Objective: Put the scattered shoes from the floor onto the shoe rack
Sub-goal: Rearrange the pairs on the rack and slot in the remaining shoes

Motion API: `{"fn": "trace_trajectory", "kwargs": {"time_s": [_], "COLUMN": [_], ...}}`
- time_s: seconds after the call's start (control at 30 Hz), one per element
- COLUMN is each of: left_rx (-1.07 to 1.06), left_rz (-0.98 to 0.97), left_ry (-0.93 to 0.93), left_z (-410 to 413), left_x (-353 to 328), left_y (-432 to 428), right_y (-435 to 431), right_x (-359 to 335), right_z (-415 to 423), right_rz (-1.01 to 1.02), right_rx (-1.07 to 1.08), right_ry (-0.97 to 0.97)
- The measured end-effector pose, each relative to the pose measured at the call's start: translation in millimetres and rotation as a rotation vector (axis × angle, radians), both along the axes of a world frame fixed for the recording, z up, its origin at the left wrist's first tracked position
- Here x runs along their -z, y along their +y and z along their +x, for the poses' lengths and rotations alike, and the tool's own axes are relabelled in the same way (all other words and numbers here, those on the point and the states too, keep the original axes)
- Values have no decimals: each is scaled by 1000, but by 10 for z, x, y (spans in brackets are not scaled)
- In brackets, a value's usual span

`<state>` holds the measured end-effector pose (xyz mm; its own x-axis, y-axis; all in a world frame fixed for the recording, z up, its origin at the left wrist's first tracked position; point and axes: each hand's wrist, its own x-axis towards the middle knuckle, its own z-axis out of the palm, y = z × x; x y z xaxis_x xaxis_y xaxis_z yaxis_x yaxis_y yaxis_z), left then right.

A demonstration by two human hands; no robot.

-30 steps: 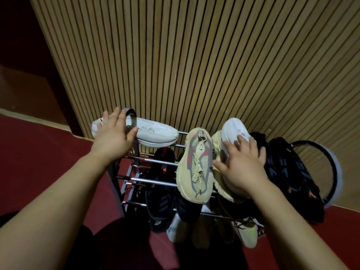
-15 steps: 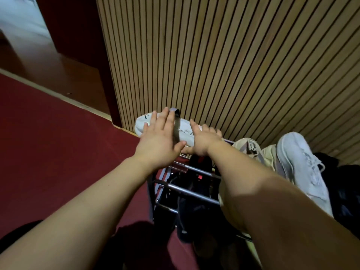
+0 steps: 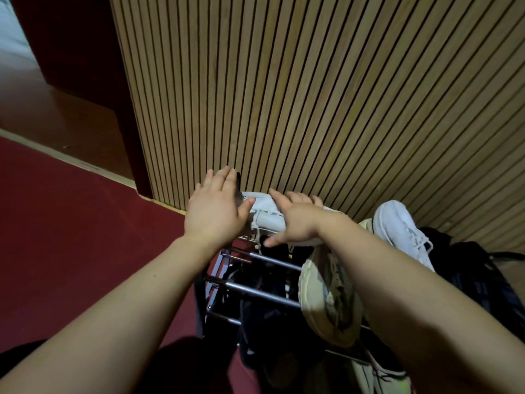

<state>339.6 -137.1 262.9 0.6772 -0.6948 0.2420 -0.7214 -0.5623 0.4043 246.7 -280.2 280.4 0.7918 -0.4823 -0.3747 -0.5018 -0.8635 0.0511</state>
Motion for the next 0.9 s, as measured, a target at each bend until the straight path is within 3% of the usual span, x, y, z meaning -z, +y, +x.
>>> {"fn": "trace_trajectory", "kwargs": {"time_s": [0.2, 0.5, 0.7, 0.9], "left_rx": [17, 18, -13, -58], "left_rz": [4, -44, 15, 59], "left_ry": [20, 44, -5, -84], "left_z": [13, 10, -17, -10], "left_x": [2, 20, -8, 5], "left_y": [12, -18, -38, -81], "right_y": [213, -154, -179, 73], "right_x": [-33, -593, -405, -345], "right_z": [323, -365, -726, -546], "right_rz": [-51, -146, -58, -156], "right_rx": [-90, -294, -278, -314], "right_ry": [-22, 103, 278, 457]}}
